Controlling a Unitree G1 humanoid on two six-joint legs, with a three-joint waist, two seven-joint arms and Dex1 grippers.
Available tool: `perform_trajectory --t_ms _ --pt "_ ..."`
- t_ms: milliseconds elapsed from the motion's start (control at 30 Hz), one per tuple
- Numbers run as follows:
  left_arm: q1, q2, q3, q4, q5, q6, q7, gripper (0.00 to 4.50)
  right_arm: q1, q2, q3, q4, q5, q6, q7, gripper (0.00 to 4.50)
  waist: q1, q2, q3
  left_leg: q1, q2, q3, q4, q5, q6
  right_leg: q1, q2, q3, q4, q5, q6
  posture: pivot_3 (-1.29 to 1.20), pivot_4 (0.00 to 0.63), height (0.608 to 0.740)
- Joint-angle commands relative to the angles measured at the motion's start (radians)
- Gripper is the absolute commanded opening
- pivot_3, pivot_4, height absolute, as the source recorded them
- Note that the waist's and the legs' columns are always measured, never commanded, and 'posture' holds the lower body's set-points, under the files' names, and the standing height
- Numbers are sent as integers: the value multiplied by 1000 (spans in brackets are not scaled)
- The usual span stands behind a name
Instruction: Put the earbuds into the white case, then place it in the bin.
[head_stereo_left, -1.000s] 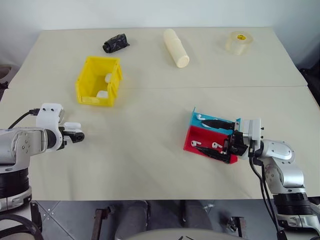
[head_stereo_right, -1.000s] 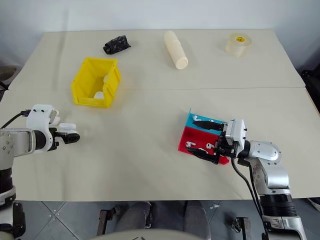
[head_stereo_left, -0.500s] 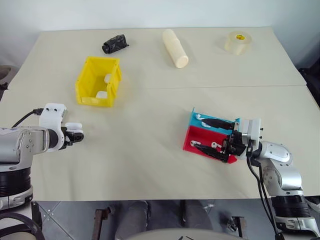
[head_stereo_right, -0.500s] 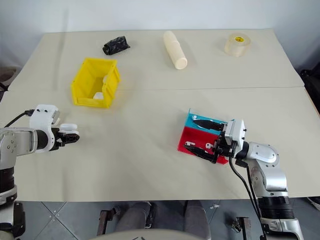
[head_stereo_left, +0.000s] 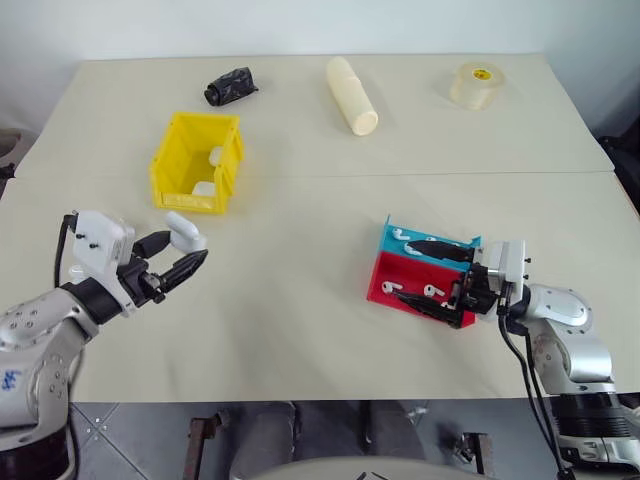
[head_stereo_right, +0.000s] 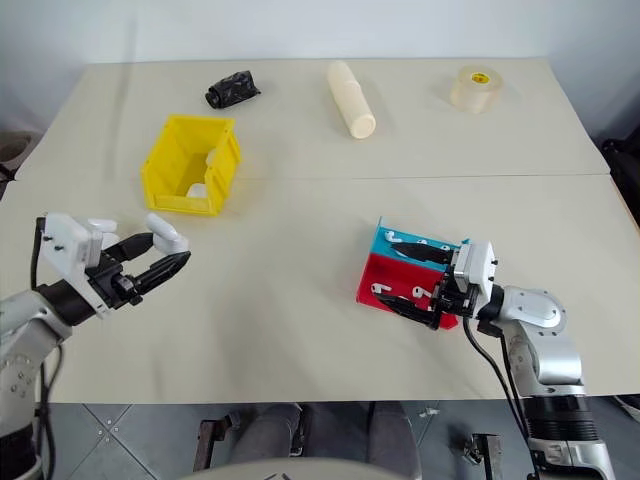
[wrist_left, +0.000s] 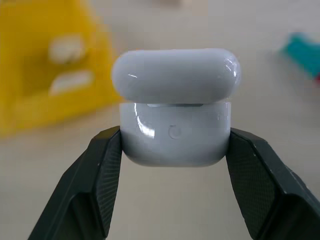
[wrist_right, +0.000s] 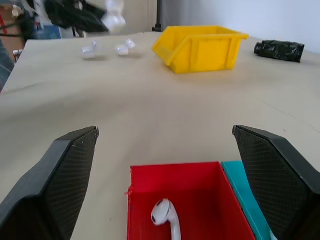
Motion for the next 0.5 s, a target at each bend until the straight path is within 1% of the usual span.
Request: perform_trajectory --t_ms 33,67,133,233,367,467,500 --pt "-7 -44 -86 69 43 -283 -109 2762 27 -38 -68 -31 3 -30 -11 4500 12 1 -1 1 0 0 0 0 0 1 0 0 0 0 0 0 150 740" --pt "-24 -60 -114 96 29 -302 -130 2762 41 -55 -89 -33 3 -32 -12 4500 18 1 -1 2 0 1 0 0 1 2 0 0 0 0 0 0 150 740" --pt "-62 -91 -183 164 40 -399 -183 2762 76 -88 -136 -42 6 -34 -16 4500 24 1 -1 1 -1 1 1 -1 2 2 0 1 0 0 0 0 150 740" --pt "-110 -126 -257 240 54 -502 -232 2762 133 -120 -192 -63 11 -36 -26 4500 21 1 0 0 -2 1 2 -2 4 2 -1 1 -2 1 1 0 150 740" --pt "-211 -247 -398 399 53 -609 -308 2762 271 -147 -345 -103 1 -47 -82 4500 25 1 -1 0 -2 1 2 -2 5 3 -1 0 -4 1 2 0 150 740" --pt "-262 -319 -462 462 33 -649 -354 2762 375 -152 -420 -167 15 -29 -101 4500 22 1 0 0 -3 4 2 -3 6 3 0 1 -5 2 4 0 150 740" --pt "-278 -348 -492 483 22 -663 -386 2762 434 -148 -461 -200 20 -20 -103 4500 18 0 0 0 -3 5 2 -3 6 3 0 1 -5 2 4 0 150 740"
